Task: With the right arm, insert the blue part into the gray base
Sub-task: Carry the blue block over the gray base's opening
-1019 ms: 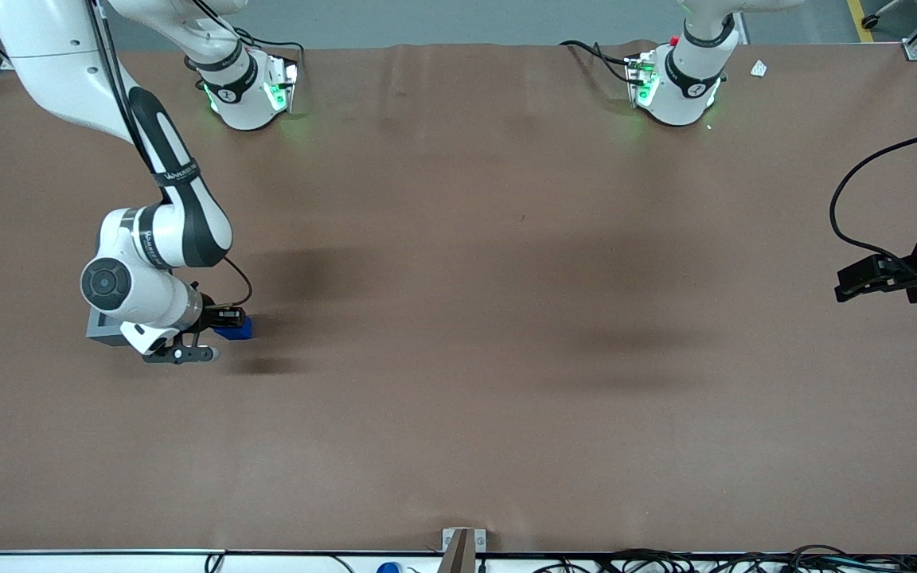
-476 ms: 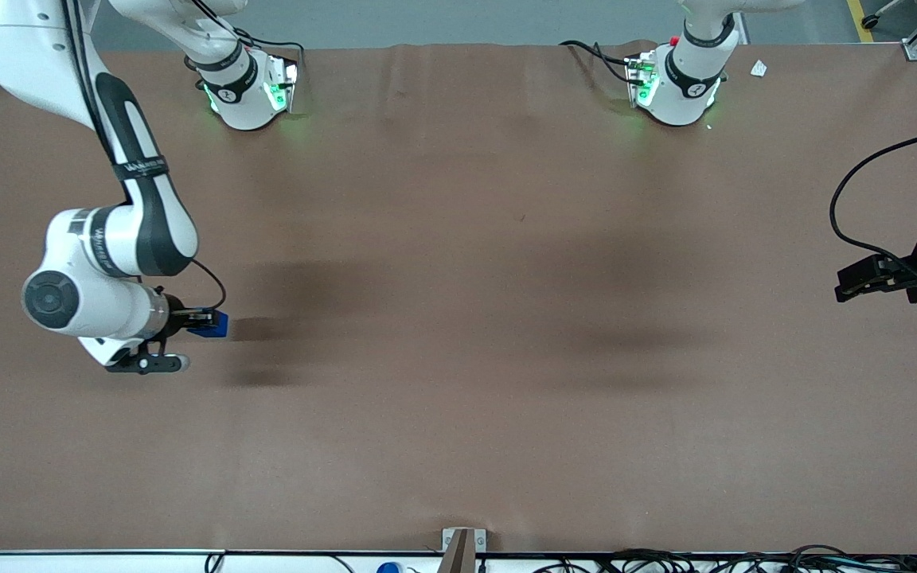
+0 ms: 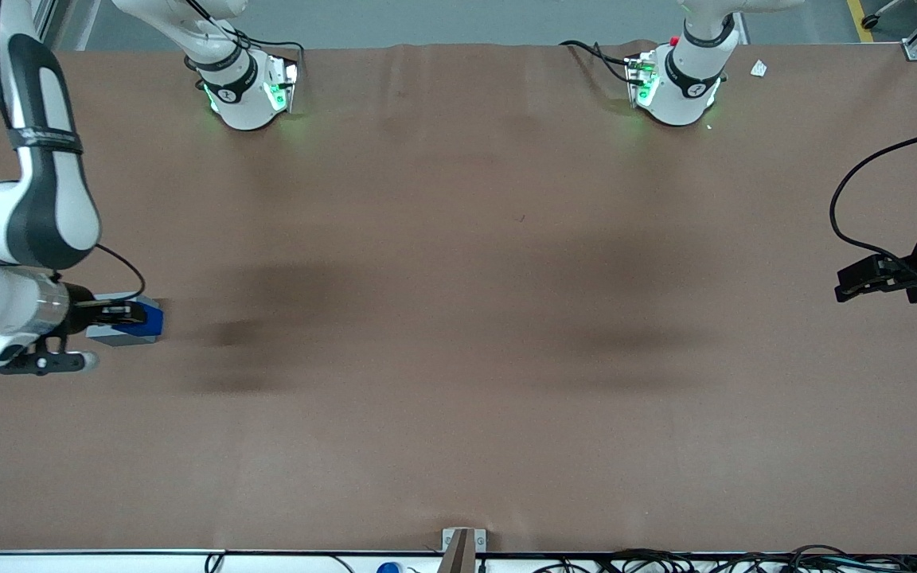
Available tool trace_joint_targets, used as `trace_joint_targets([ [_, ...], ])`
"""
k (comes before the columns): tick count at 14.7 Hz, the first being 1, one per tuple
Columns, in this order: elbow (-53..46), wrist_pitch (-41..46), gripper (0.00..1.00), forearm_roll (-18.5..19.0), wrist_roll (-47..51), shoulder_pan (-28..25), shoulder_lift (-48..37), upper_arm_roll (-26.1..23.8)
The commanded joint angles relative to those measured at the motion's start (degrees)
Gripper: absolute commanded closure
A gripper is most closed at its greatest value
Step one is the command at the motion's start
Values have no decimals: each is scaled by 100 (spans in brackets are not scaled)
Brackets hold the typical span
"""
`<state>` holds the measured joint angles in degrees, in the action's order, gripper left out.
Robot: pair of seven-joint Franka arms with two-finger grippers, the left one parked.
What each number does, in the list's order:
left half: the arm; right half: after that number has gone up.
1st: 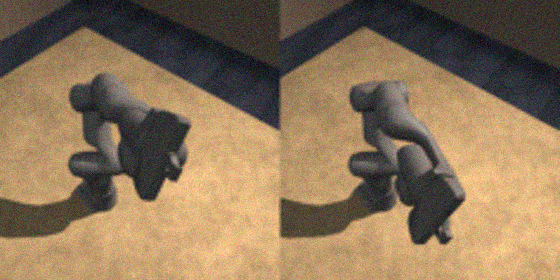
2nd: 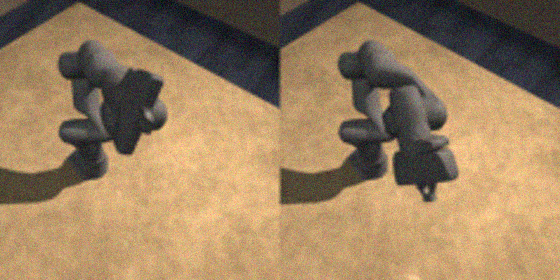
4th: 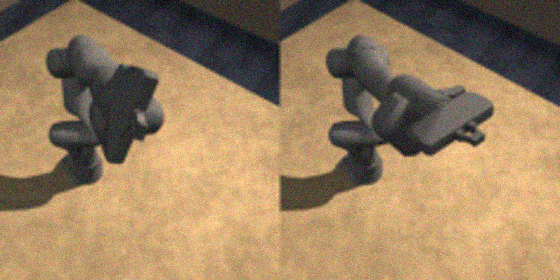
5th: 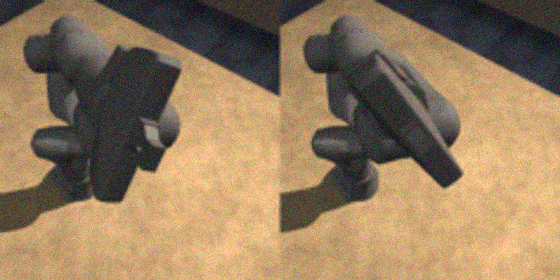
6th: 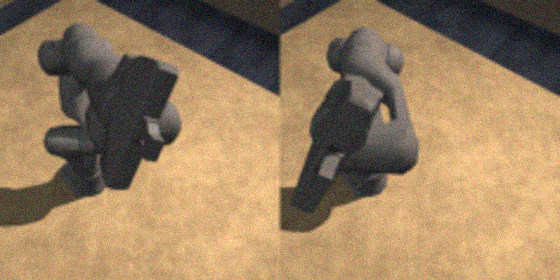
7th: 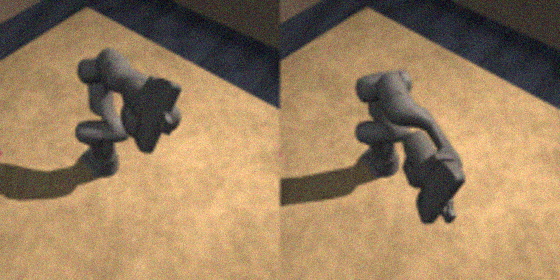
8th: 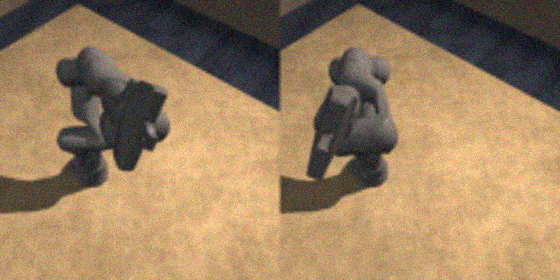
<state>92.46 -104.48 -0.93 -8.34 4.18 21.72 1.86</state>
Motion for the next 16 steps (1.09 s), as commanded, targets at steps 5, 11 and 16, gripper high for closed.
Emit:
trace_joint_targets([
  [5,280,-317,88,190,-651,707,-106,-72],
  [11,667,-925,89,207,-1021,1015,-62,-72],
  [16,817,-1197,89,295,-1021,1068,52,-72],
])
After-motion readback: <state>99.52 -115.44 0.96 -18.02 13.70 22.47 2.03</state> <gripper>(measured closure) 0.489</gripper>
